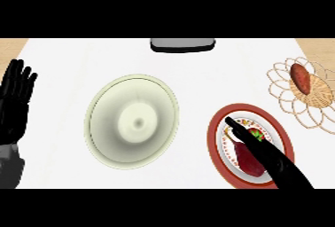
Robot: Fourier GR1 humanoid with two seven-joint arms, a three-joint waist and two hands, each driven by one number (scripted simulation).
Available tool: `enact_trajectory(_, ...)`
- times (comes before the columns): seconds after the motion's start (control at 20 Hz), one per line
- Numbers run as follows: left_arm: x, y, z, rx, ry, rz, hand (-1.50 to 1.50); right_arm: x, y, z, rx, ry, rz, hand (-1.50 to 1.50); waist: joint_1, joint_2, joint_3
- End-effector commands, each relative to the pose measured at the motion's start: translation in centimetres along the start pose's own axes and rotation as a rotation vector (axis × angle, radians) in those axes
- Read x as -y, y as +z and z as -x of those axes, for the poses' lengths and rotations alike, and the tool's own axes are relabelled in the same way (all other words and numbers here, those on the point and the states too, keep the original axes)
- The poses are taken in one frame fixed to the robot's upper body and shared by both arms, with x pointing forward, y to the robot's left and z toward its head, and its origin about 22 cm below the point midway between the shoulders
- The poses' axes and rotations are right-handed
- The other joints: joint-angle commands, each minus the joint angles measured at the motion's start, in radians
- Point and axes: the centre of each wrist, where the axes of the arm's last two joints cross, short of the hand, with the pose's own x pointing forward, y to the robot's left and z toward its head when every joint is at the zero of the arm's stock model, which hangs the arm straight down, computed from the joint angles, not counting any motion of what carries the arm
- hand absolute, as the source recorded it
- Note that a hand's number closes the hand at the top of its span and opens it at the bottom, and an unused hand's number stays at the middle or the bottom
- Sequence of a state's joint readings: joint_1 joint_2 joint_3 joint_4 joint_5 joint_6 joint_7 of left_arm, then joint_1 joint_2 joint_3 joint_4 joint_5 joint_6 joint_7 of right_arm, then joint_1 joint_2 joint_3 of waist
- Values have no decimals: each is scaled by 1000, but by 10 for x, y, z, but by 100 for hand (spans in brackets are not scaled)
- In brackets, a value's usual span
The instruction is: Pick the tomato from the plate and place it in the bowl
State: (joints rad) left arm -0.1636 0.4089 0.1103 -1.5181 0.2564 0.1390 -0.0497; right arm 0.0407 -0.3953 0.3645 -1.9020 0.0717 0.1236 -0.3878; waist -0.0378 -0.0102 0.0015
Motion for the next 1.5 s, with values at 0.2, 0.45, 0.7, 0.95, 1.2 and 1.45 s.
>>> enact_trajectory(0.2,-11,-11,-9,4,-15,-4,0,60,42,-61,-66,389,-72,-150,1,4,-3)
enact_trajectory(0.45,0,-6,-2,2,4,-6,0,100,41,-96,-261,547,-136,-150,11,6,-3)
enact_trajectory(0.7,-4,-14,-13,23,-9,9,0,116,34,-121,-435,690,-386,-150,13,6,-3)
enact_trajectory(0.95,-12,-9,-6,19,15,16,0,129,28,-118,-561,748,-548,-150,42,11,-2)
enact_trajectory(1.2,22,-17,-1,38,-5,18,0,133,26,-114,-593,729,-565,-150,33,11,-2)
enact_trajectory(1.45,10,-21,-2,25,22,44,0,137,21,-76,-610,730,-549,-150,44,12,-1)
